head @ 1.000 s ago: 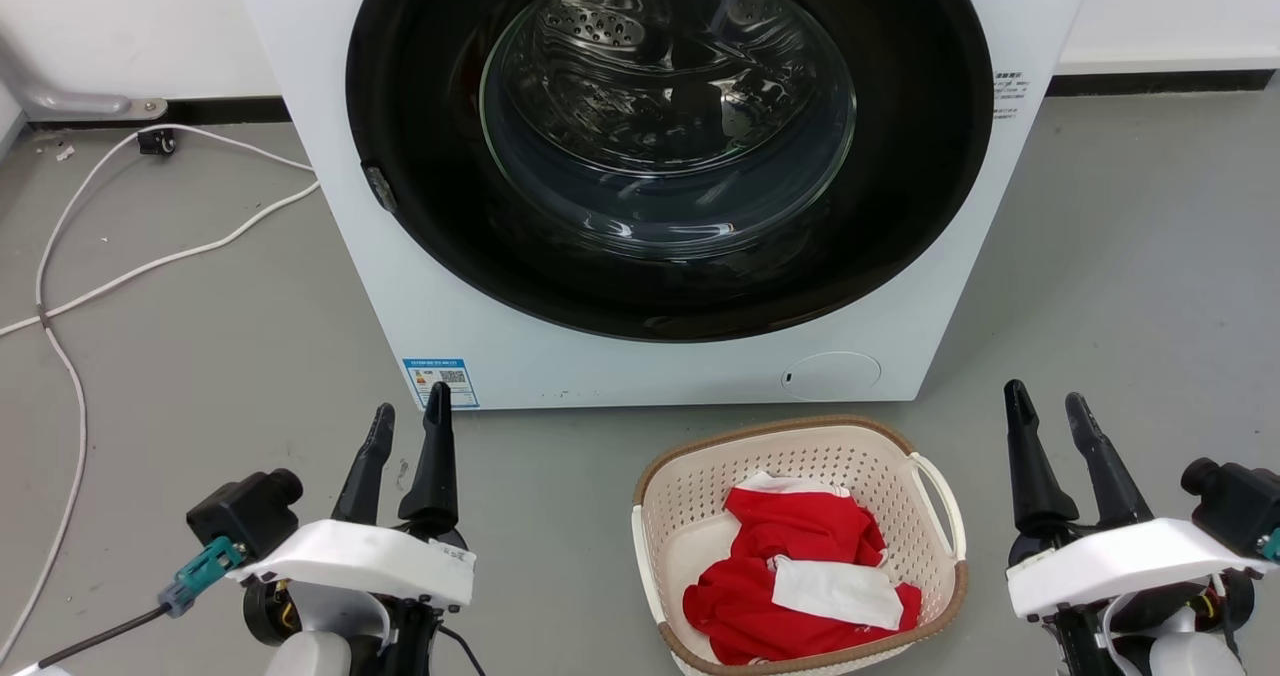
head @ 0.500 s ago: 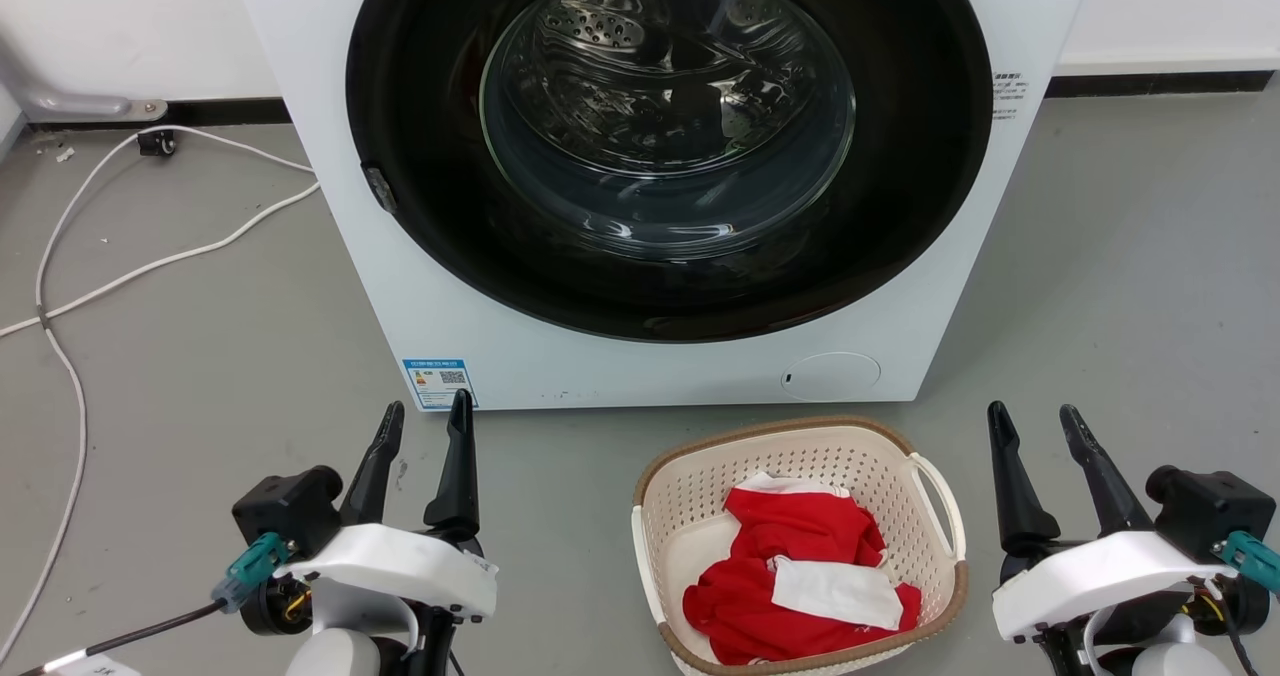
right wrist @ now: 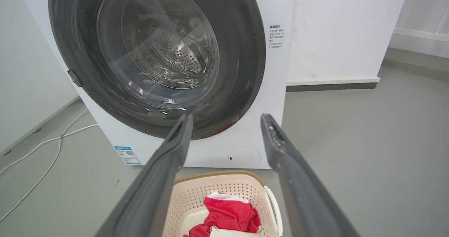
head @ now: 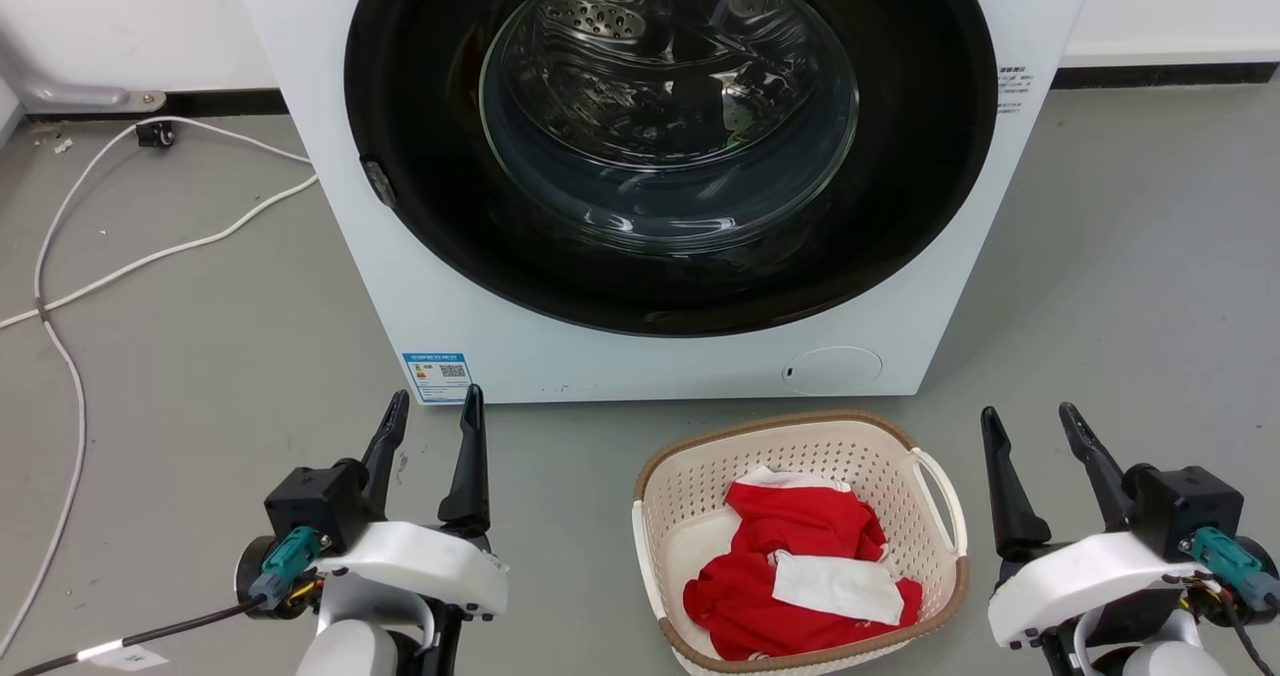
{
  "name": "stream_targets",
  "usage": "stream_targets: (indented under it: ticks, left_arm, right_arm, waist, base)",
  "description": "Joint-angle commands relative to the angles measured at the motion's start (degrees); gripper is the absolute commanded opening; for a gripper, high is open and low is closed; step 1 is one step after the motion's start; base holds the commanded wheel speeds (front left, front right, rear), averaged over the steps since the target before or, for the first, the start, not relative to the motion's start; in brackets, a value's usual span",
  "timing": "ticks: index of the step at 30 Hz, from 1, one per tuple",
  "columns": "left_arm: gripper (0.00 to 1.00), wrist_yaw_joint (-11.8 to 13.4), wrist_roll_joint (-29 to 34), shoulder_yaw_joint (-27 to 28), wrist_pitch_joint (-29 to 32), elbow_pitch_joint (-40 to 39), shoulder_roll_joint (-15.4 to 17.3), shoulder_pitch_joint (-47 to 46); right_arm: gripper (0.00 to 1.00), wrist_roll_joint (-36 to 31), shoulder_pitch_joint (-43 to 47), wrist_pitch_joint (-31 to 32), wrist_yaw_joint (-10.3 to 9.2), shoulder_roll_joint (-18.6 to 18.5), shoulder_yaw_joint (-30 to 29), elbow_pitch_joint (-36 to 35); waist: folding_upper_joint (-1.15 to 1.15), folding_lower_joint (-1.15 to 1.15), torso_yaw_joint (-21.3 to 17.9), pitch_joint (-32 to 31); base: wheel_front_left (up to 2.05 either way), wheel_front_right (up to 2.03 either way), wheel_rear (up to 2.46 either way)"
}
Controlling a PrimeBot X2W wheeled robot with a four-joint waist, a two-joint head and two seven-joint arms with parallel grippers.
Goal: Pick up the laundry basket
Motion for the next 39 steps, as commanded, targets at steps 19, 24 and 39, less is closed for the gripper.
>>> stream_targets:
  ticks: [19, 24, 39]
  left_arm:
    - [1.00, 1.42, 9.55, -1.10, -2.45, 0.14, 0.12, -1.23]
    - [1.00, 1.92, 10.85, -1.40, -2.96, -0.07, 0.12, -0.91]
    - [1.00, 2.84, 10.78, -2.12, -3.44, -0.15, 0.11, 0.14]
  right_arm:
    - [1.00, -10.59, 0.29, -0.50, -0.01, 0.03, -0.22, 0.23]
    - [1.00, -11.88, -0.04, -0.94, -0.01, 0.04, -0.07, 0.27]
    - [1.00, -10.74, -0.56, -1.58, -0.02, 0.05, -1.70, 0.10]
  waist:
    - [0.00, 0.00, 0.18, 0.56]
    - [0.00, 0.00, 0.30, 0.65]
    - [0.00, 0.00, 0.78, 0.95]
  base:
    - [0.00, 0.00, 0.00]
    - [0.00, 0.00, 0.00]
    - [0.00, 0.00, 0.00]
